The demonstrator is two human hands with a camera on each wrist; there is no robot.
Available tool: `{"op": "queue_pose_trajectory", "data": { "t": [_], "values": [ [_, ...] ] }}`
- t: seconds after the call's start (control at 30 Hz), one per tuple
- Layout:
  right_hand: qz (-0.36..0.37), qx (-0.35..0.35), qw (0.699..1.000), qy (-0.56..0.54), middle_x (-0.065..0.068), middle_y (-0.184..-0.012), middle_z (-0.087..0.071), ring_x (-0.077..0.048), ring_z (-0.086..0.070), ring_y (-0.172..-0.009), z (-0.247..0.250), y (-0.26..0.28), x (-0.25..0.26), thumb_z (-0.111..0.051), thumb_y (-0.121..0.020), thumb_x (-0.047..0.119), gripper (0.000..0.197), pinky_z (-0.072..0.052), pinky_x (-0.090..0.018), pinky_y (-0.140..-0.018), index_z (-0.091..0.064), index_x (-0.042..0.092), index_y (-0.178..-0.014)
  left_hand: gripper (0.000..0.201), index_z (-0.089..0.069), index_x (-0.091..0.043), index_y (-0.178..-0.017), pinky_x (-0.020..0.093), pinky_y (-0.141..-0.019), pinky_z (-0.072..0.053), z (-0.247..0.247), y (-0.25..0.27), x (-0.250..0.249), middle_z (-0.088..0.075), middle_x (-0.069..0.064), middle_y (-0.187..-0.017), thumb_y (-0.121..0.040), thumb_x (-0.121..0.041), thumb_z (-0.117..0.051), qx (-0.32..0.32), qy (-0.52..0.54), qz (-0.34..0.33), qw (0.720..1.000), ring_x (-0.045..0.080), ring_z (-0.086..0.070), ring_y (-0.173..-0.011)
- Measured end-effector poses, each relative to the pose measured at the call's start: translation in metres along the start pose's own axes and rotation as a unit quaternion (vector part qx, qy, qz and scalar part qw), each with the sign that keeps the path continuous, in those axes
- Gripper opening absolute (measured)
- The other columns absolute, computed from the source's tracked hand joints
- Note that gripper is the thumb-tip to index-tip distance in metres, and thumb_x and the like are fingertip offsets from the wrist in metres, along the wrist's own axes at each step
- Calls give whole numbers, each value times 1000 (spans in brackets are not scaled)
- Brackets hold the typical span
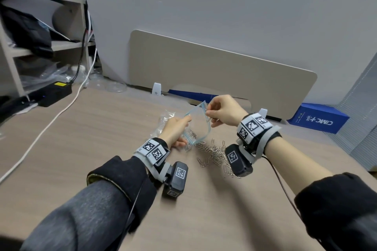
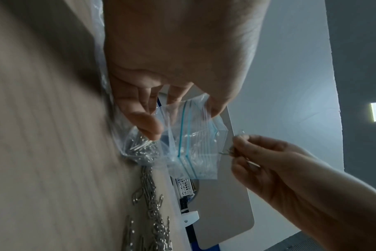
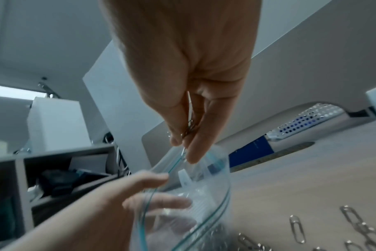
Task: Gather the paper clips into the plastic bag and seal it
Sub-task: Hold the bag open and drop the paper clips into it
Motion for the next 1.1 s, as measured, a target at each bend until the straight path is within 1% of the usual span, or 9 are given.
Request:
{"op": "queue_pose_trajectory", "data": {
  "t": [0.17, 0.33, 0.47, 0.6, 0.67, 0.73, 0.83, 0.93, 1.1],
  "values": [
    [45, 56, 991, 117, -10, -80, -69, -21, -70, -63, -42, -9, 14, -64, -89, 13, 7, -61, -32, -58, -65, 7, -88, 33, -58, -8, -115, 18, -35, -39, 3, 1, 0, -58, 17, -83, -90, -29, -51, -9, 17, 22, 1000, 16, -51, -35],
    [54, -40, 995, 77, -6, -72, -70, -17, -66, -56, -19, -6, 9, -53, -89, 14, 14, -58, -30, -51, -64, 10, -83, 30, -60, -10, -111, 19, -32, -41, 10, -7, 7, -57, 23, -110, -87, -19, -46, -57, 39, 38, 997, 19, -54, -34],
    [11, -70, 991, 113, -6, -68, -70, -21, -68, -54, 0, 2, -22, -50, -86, 16, 16, -60, -37, -55, -64, 12, -80, 32, -61, -6, -115, 24, -40, -42, 17, -11, 8, -59, 13, -93, -91, -10, -41, -85, 52, 37, 994, 23, -54, -49],
    [-57, 112, 964, 236, -3, -106, -66, -19, -68, -87, -31, 14, -56, -57, -91, 31, 30, -59, -37, -79, -59, 13, -115, 33, -61, -5, -118, 24, -42, -41, 22, -12, 7, -58, 10, -85, -94, -9, -40, -100, 39, 35, 994, 24, -53, -52],
    [-21, 189, 948, 255, -3, -129, -56, -16, -58, -105, -50, 20, -57, -63, -87, 45, 58, -49, -32, -92, -47, 18, -136, 33, -61, -4, -119, 25, -44, -42, 22, -13, 8, -59, 11, -86, -94, -9, -40, -102, 42, 36, 993, 24, -53, -52],
    [41, 224, 939, 256, -1, -137, -49, -12, -50, -104, -64, 23, -47, -67, -82, 51, 71, -41, -27, -91, -42, 22, -142, 33, -62, -3, -117, 26, -45, -43, 22, -12, 8, -62, 14, -93, -93, -9, -41, -105, 47, 31, 993, 25, -55, -56],
    [97, 250, 927, 262, 1, -130, -50, -11, -48, -104, -74, 24, -38, -75, -77, 47, 67, -37, -23, -90, -52, 22, -135, 32, -64, -3, -113, 26, -45, -42, 23, -12, 7, -65, 18, -107, -90, -11, -43, -112, 54, 24, 992, 28, -58, -62],
    [106, 231, 930, 264, 1, -122, -57, -15, -54, -109, -75, 23, -38, -78, -76, 39, 48, -43, -29, -97, -66, 23, -119, 24, -65, -6, -98, 25, -43, -38, 22, -13, 7, -65, 18, -105, -89, -10, -43, -105, 54, 16, 993, 29, -58, -63],
    [106, 176, 941, 267, -2, -95, -67, -18, -63, -87, -61, 24, -45, -74, -81, 19, 15, -52, -29, -81, -75, 13, -95, 17, -60, -10, -88, 23, -39, -41, 19, -12, 6, -64, 16, -105, -89, -9, -43, -88, 52, 15, 995, 28, -56, -71]
  ]
}}
Point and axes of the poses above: each hand's wrist, its own y-axis away from the middle knuckle, its own z-axis out of the back of the hand, x = y × z, the point moved 6 cm from there along -y, towards the middle knuckle
